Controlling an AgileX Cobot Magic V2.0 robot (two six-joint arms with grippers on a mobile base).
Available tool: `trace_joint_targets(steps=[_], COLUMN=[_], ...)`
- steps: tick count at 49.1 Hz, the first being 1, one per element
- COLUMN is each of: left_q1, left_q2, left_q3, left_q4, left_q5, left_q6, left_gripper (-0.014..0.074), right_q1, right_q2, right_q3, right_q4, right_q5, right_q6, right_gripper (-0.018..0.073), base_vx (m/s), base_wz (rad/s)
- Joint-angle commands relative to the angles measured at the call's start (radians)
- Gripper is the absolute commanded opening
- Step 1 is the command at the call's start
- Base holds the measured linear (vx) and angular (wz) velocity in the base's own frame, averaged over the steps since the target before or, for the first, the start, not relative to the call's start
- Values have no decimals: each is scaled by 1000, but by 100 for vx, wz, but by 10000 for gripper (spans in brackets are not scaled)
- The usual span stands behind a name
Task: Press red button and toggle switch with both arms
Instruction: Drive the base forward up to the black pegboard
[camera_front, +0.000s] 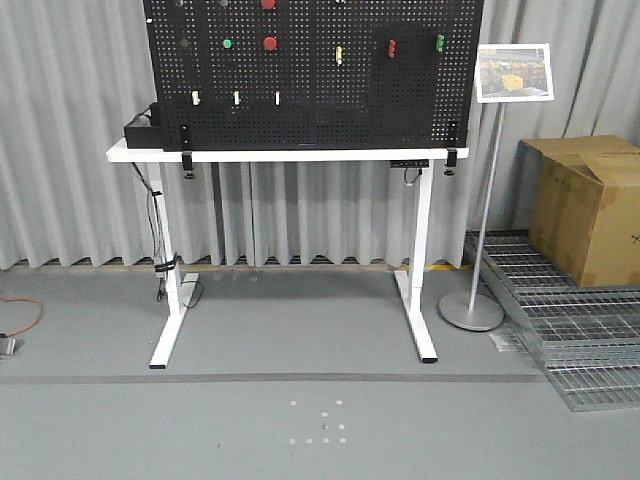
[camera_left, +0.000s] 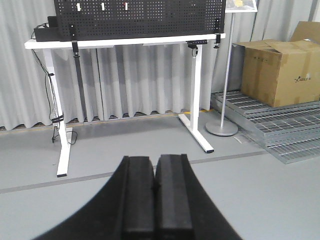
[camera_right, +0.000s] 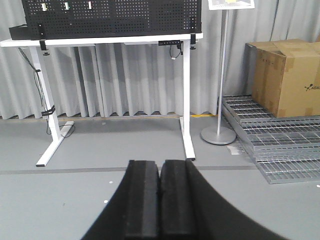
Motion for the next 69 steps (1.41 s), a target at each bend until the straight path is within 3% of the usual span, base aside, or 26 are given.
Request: trace_joint_targets(steps=[1,42,69], left_q1=[-1,-1,-1], left_q2=[-16,-16,-16], left_q3=[34,34,34], left_q4=[0,0,0], left_q5=[-80,-80,-80], left_q6=[-8,-8,-8], left_gripper=[2,2,2], right_q1=[-4,-4,-4], right_q2=[-16,-16,-16], right_q3=[11,11,11], right_q4=[-8,-8,-8], right_q5=[-82,-82,-82], right_q6=[-5,-5,-5], right_gripper=[-3,-3,-3], base_vx=[0,2,30], base_wz=[0,0,-2])
